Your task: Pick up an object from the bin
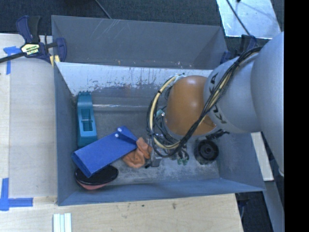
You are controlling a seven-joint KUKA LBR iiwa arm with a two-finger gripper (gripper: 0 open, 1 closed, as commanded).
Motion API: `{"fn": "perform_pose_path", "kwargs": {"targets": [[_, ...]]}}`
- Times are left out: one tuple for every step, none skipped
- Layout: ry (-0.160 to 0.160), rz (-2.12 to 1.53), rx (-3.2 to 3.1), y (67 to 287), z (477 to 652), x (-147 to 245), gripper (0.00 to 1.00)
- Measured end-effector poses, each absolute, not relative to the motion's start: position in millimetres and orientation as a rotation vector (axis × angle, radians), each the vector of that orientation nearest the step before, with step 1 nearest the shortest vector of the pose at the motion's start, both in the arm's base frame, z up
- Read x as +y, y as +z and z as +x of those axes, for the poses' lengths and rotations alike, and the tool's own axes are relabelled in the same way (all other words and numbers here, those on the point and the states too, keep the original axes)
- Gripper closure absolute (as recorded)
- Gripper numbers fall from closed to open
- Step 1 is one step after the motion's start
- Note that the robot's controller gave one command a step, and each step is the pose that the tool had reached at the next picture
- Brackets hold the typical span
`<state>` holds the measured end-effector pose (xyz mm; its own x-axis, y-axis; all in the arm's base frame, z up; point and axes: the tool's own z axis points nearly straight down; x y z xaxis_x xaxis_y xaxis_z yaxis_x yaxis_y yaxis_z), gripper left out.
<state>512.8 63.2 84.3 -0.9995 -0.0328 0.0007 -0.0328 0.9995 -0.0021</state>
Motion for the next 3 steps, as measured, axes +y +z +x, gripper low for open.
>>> {"fn": "perform_pose_path", "kwargs": {"targets": [[-0.005,0.088,-3.140,84.9,552.2,66.7,1.00],[0.000,0.066,-3.143,165.5,525.4,77.7,1.00],[0.000,0.066,-3.143,165.5,525.4,77.7,1.00]]}}
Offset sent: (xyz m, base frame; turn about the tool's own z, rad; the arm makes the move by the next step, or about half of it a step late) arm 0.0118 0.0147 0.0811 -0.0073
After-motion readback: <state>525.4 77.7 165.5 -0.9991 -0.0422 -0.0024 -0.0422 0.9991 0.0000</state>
